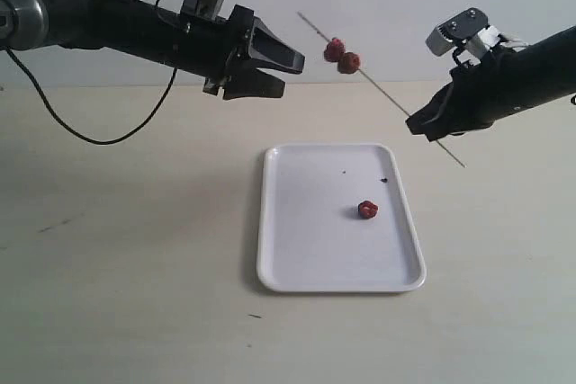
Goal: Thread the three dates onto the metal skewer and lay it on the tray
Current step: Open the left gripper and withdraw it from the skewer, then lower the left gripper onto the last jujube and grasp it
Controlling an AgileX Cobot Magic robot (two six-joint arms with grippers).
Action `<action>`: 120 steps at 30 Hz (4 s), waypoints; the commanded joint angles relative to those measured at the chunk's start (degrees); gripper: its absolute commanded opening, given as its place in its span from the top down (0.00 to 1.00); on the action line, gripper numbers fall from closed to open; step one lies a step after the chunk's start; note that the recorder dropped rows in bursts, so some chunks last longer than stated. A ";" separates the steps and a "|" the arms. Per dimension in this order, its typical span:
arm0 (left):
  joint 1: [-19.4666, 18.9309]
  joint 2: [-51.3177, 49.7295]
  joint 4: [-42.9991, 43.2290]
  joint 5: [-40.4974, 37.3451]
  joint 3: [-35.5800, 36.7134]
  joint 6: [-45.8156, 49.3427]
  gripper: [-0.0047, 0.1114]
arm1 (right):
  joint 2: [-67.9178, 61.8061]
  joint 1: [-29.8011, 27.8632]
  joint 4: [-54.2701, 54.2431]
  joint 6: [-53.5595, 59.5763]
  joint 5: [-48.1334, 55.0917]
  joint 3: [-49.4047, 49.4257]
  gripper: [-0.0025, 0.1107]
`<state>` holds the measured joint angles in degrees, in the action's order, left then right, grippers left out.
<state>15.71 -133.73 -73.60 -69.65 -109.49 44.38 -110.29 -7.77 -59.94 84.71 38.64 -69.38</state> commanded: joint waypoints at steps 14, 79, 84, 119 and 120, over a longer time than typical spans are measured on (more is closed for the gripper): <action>17.99 0.24 44.96 15.61 0.06 -16.26 0.39 | 0.34 -0.04 10.04 -18.34 -13.55 -0.13 0.98; 31.38 -15.84 69.33 11.72 -21.77 -56.53 0.45 | 0.34 -0.04 9.40 -20.33 -14.18 -0.13 0.98; 31.38 -15.84 69.65 9.80 -21.77 -56.64 0.46 | 0.34 -0.04 9.40 -20.33 -14.18 -0.13 0.98; 31.38 -15.84 69.79 9.55 -21.77 -56.87 0.69 | 0.34 -0.04 9.06 -20.33 -14.18 -0.13 0.98; 31.38 -15.84 69.79 9.55 -21.77 -56.87 0.72 | 0.34 -0.04 9.06 -20.33 -14.18 -0.13 0.98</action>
<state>46.96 -148.95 -3.97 -59.31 -131.42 -11.96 -110.29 -7.77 -50.31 64.46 24.86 -69.38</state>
